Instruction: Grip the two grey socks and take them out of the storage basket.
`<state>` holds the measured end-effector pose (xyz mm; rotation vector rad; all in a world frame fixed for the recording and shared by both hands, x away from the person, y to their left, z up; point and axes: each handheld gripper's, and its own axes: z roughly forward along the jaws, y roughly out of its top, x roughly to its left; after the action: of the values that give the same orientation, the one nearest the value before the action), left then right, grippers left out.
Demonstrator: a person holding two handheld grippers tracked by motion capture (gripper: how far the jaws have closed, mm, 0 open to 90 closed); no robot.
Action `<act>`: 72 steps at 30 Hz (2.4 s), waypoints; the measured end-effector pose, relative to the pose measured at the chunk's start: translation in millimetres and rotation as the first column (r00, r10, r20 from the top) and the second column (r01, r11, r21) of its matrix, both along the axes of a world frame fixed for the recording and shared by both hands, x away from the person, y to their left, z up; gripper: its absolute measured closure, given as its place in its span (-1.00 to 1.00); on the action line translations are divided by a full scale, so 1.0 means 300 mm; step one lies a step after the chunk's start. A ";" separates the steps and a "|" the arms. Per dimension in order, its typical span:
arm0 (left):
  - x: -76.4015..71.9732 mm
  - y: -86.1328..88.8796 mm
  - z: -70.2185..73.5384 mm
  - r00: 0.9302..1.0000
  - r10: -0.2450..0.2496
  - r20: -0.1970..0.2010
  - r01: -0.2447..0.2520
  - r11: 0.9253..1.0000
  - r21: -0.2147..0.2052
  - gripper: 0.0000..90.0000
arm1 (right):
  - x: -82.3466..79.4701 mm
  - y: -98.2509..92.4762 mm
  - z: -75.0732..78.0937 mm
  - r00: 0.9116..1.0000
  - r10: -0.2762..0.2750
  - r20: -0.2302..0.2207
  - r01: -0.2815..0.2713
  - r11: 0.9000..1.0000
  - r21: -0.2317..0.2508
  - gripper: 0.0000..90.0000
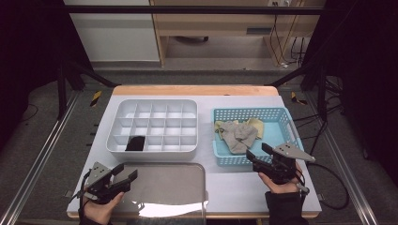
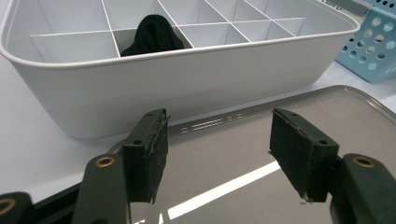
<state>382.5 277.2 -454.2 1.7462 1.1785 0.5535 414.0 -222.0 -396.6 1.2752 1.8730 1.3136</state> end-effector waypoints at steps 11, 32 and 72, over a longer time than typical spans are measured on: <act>0.008 0.004 -0.009 1.000 0.005 -0.019 -0.005 1.000 -0.004 -0.23 | 0.091 0.003 0.059 1.000 -0.002 0.005 0.002 1.000 -0.022 -0.29; 0.013 0.006 -0.017 0.999 -0.009 -0.034 0.008 1.000 -0.009 -0.23 | 0.267 0.046 0.124 1.000 -0.019 0.014 0.020 0.998 -0.051 -0.29; 0.018 0.010 -0.024 0.999 -0.014 -0.040 0.014 1.000 -0.011 -0.22 | 0.514 0.029 -0.063 0.983 -0.038 -0.178 0.011 0.989 -0.149 -0.15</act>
<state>387.9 280.4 -461.4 1.7622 1.1938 0.5054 568.3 -213.2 -415.5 1.3738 2.0292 1.0549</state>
